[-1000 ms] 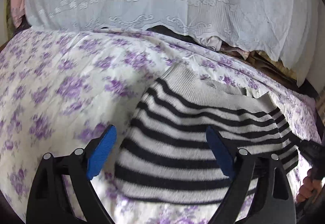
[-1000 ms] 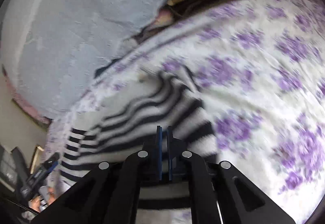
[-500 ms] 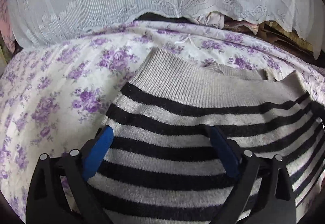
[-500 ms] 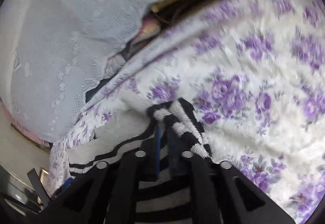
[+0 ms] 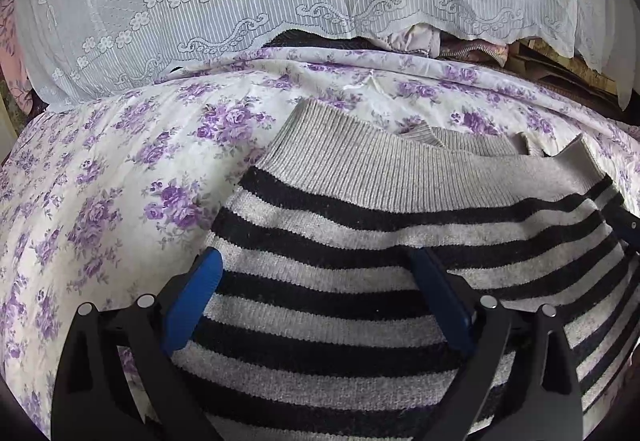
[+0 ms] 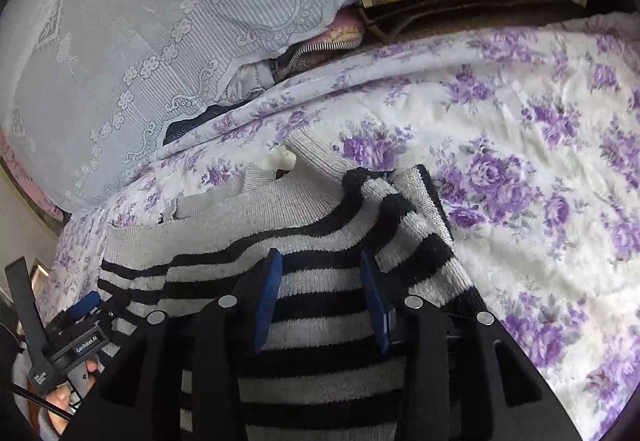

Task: Fold small clothes

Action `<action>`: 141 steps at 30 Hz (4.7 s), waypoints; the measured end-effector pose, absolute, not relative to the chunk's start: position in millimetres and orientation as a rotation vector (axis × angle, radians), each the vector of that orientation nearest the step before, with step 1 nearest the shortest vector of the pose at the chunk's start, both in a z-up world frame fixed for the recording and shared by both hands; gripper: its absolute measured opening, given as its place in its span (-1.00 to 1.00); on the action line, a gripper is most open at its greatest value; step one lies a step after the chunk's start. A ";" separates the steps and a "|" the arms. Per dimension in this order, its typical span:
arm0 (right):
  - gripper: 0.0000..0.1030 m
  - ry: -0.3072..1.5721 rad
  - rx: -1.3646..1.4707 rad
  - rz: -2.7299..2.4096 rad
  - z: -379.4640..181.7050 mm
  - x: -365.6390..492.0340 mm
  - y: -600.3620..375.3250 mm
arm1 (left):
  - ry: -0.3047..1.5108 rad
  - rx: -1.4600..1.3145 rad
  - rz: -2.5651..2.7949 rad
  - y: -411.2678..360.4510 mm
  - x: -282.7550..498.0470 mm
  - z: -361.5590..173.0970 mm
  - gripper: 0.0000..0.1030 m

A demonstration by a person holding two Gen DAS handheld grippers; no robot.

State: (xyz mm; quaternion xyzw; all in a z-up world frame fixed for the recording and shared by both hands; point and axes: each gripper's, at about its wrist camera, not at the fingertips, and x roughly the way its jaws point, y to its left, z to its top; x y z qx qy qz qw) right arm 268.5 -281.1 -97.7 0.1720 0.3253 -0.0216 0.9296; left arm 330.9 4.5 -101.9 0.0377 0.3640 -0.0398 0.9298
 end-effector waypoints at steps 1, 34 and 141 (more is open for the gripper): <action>-0.14 0.660 0.323 -0.036 -94.0 264.5 -273.2 | 0.740 0.078 -0.081 4.7 328.5 -100.0 0.82; 0.12 0.686 0.421 -0.092 -103.1 264.9 -311.3 | 0.836 0.053 -0.058 19.0 340.5 -114.9 0.92; -0.55 0.653 0.521 0.234 5.0 237.0 -194.2 | 0.589 -0.108 -0.583 -64.1 200.7 -54.5 -0.50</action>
